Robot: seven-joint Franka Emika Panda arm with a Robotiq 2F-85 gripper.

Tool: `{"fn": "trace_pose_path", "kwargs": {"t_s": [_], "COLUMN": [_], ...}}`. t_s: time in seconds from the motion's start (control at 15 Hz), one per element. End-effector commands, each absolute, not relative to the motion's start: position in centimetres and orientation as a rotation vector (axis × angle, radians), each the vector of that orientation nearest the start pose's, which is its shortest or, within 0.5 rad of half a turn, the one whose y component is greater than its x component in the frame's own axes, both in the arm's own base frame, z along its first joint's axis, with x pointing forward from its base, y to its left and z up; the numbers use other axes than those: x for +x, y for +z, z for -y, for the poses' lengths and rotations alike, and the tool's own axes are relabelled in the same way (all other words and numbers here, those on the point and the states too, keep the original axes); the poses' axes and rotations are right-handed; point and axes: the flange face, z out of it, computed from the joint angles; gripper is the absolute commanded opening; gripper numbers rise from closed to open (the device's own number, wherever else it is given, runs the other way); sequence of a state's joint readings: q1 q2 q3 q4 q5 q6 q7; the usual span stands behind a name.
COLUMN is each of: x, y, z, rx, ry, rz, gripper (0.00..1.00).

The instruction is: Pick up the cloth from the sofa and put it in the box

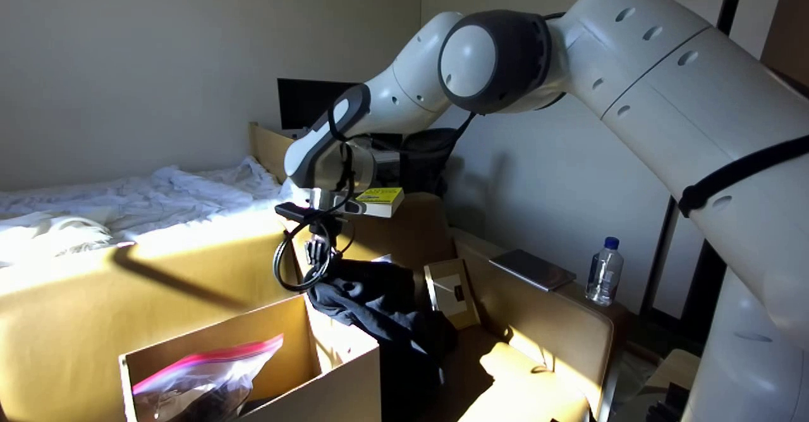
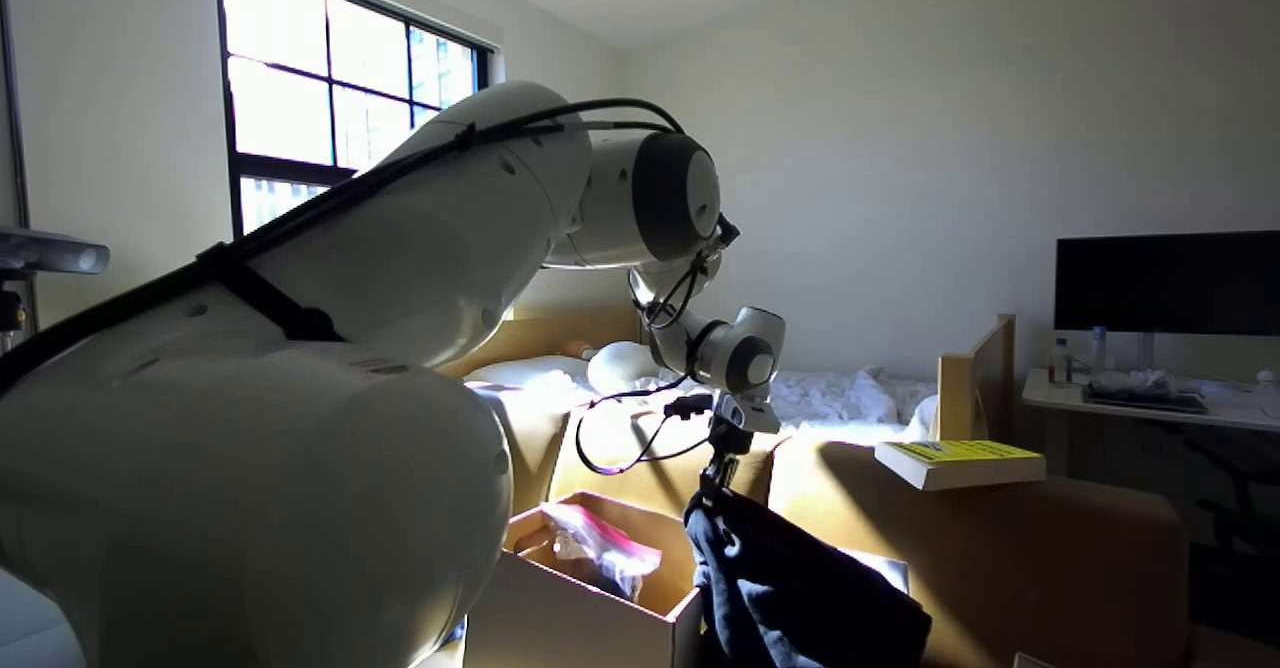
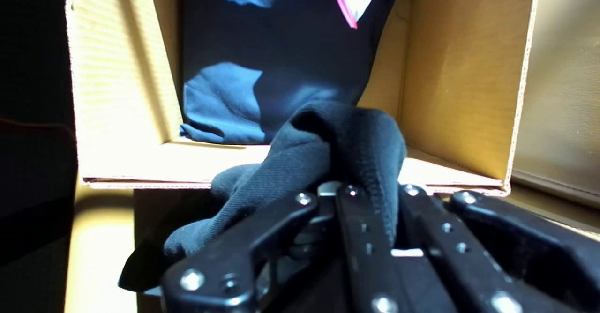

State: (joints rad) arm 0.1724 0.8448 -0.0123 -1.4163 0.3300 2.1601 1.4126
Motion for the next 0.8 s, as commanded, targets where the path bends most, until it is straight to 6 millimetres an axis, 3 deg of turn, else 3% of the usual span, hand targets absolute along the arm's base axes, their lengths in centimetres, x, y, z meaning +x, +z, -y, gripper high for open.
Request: {"fn": "trace_pose_path", "kwargs": {"t_s": [0.0, 0.4, 0.47, 0.53, 0.6, 0.73], "x": [66.8, 61.2, 59.8, 57.8, 62.0, 59.7], "y": [22.2, 26.2, 26.8, 27.1, 24.5, 25.6], "z": [-12.1, -9.5, -9.1, -8.4, -9.0, -8.4], "rx": [-2.034, -1.89, -1.944, -2.117, -2.019, -2.094], "ry": [0.467, 0.452, 0.446, 0.544, 0.477, 0.529], "rz": [-2.075, -2.185, -2.189, -2.161, -2.161, -2.169], "gripper": [0.02, 0.02, 0.02, 0.02, 0.09, 0.09]}}
